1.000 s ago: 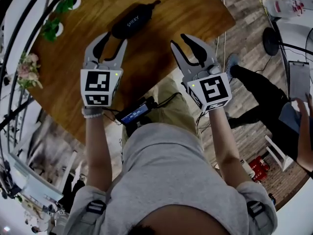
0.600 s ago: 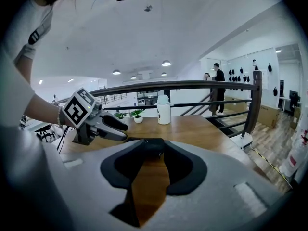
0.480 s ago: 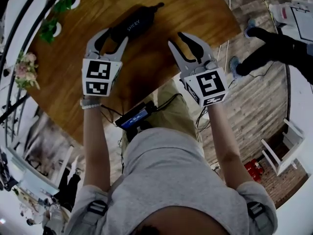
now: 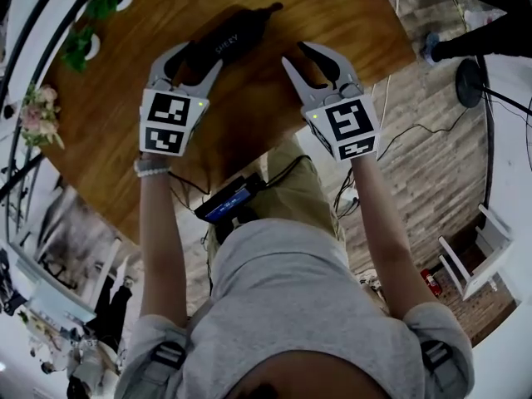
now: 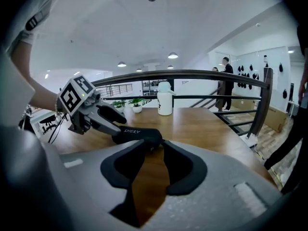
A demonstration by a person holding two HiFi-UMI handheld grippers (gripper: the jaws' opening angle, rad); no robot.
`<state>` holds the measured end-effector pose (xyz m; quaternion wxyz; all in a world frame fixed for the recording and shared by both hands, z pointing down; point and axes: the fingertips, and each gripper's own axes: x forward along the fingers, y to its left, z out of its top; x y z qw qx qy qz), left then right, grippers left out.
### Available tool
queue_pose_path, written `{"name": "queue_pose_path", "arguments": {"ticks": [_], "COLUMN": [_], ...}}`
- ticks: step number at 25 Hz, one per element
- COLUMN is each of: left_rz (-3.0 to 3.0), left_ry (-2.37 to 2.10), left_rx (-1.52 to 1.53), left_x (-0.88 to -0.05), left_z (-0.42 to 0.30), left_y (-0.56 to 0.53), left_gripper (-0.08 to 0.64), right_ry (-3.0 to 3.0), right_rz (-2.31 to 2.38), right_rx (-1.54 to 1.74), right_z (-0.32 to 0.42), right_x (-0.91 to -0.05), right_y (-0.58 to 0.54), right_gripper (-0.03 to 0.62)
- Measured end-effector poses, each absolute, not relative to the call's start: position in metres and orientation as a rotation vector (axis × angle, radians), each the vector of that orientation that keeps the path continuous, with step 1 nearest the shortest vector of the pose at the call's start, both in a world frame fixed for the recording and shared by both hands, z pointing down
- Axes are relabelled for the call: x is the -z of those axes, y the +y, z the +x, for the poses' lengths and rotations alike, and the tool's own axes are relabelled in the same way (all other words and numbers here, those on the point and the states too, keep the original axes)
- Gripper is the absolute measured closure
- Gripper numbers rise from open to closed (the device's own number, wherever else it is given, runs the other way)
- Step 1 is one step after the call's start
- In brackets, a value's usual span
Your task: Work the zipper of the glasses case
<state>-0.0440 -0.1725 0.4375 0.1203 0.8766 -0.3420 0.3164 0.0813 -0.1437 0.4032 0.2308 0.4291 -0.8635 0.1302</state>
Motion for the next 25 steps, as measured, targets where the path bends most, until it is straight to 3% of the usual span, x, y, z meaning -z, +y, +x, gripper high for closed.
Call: {"name": "queue_pose_path", "arguments": {"ticks": [25], "left_rz": [2.535], "left_ry": [-0.926], "left_rx": [-0.872], "left_x": [-0.439], "left_z": [-0.046], "left_y": [-0.169], "left_gripper": [0.321], "right_ry": [-2.281], "right_rz": [0.847], "right_rx": [-0.234], "right_z": [0.038], "right_x": [-0.477], "right_y": [-0.17], "right_gripper": [0.49]}}
